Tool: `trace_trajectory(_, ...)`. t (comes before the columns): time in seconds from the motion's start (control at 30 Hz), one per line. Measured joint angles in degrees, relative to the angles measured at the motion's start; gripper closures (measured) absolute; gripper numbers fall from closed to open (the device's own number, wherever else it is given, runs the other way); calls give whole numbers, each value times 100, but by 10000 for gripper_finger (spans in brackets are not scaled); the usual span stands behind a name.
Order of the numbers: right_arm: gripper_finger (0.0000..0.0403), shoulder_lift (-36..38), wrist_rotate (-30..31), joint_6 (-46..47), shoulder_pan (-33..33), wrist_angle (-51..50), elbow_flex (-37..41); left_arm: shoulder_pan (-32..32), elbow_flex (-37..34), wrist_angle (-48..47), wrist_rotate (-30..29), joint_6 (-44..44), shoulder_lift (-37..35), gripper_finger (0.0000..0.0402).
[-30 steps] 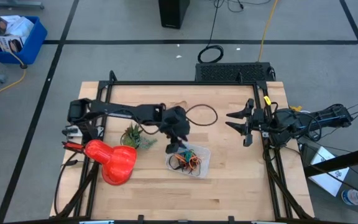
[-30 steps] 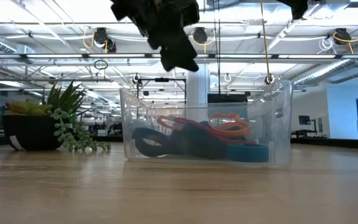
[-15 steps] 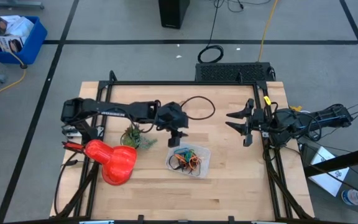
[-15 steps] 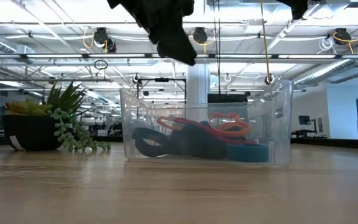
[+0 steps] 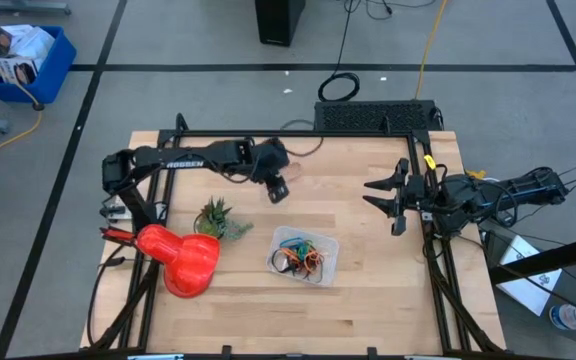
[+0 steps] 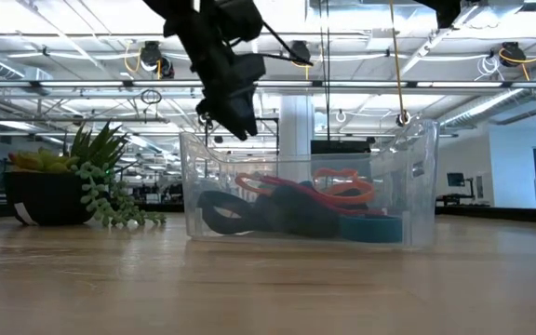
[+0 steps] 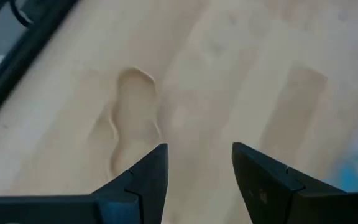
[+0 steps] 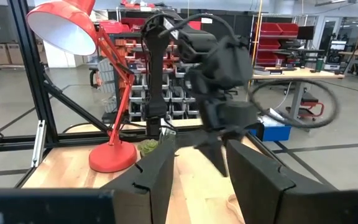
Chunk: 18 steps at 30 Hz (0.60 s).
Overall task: Pick and place rubber bands into bin
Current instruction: Put the light brown rubber band into the bin
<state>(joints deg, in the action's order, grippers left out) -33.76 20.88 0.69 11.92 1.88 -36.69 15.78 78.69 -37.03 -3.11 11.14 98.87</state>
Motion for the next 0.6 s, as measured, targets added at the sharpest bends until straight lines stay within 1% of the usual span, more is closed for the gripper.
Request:
trace_trajectory(0.23, 261, 0, 0, 20, 2, -5, 0, 294, -6, 119, -151, 76, 426, 218)
trace_trajectory(0.43, 261, 0, -2, 258, 2, -38, 0, 333, -6, 254, -300, 179, 991, 218)
trace_trajectory(0.6, 261, -2, -2, 359, 1, -2, 0, 331, -6, 422, -302, 368, 1341, 218)
